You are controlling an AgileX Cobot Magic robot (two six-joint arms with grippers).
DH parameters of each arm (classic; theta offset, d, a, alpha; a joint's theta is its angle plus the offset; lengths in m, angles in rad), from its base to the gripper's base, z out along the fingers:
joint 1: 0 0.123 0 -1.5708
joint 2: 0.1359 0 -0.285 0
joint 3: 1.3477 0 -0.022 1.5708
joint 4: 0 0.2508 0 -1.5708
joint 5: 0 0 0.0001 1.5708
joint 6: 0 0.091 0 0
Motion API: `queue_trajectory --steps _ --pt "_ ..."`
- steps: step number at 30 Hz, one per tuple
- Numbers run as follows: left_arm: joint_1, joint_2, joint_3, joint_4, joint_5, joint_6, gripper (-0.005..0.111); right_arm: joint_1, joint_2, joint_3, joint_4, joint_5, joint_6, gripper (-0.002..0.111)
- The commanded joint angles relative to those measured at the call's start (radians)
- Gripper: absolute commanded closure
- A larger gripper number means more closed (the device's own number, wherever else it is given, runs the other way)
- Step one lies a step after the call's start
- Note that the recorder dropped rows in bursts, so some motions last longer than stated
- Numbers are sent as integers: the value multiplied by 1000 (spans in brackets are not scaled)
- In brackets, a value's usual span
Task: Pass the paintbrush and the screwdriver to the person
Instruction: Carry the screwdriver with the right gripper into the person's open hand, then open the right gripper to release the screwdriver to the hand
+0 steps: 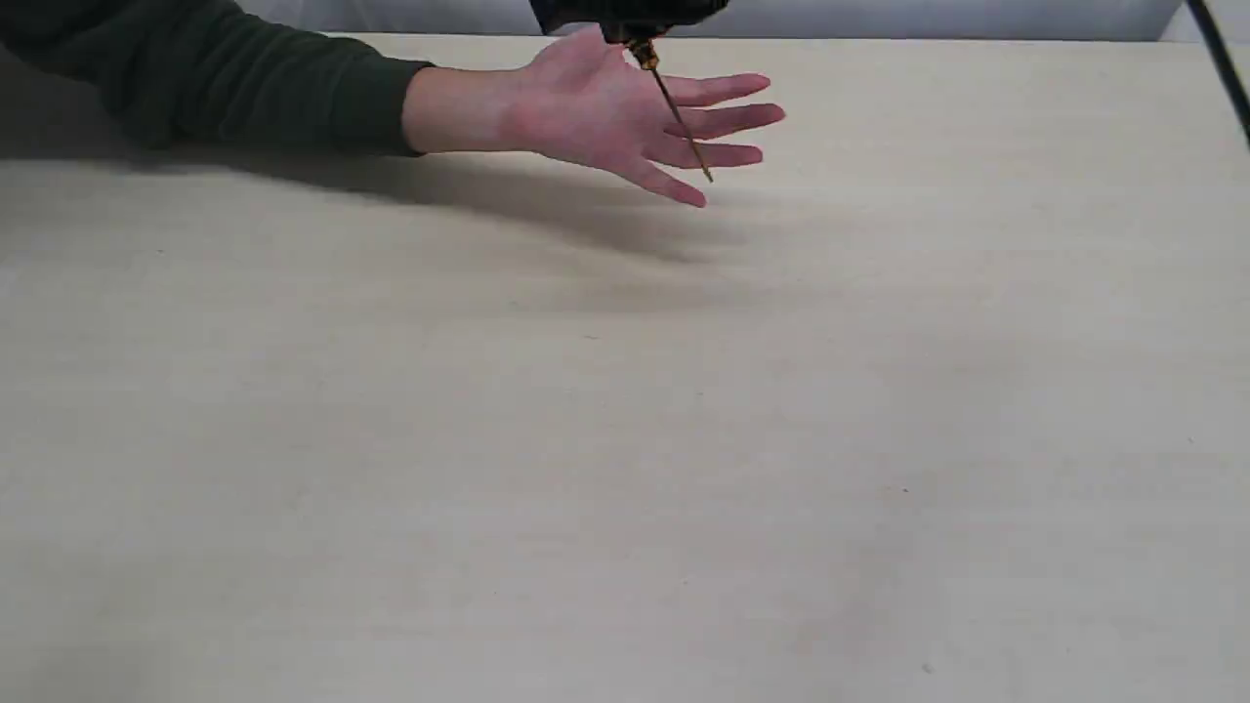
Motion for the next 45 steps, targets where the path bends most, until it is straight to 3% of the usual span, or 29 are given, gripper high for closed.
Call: queue_trajectory --steps 1,12,21,24,34,45 --pt "-5 -2 2 -1 -11 -2 107 -11 50 -41 -9 2 18 104" --pt "-5 -2 2 -4 -10 -2 107 -11 127 -115 -51 22 73 100" --pt "-5 -2 2 -4 -10 -2 107 -11 125 -165 -51 99 74 52" --pt "-5 -2 2 -4 -10 -2 107 -11 121 -170 -58 123 74 47" --pt "-5 -2 2 -4 -10 -2 107 -11 40 -170 -58 159 72 55" --pt "-5 -2 2 -2 -11 -2 107 -11 -42 -56 -45 215 44 96"
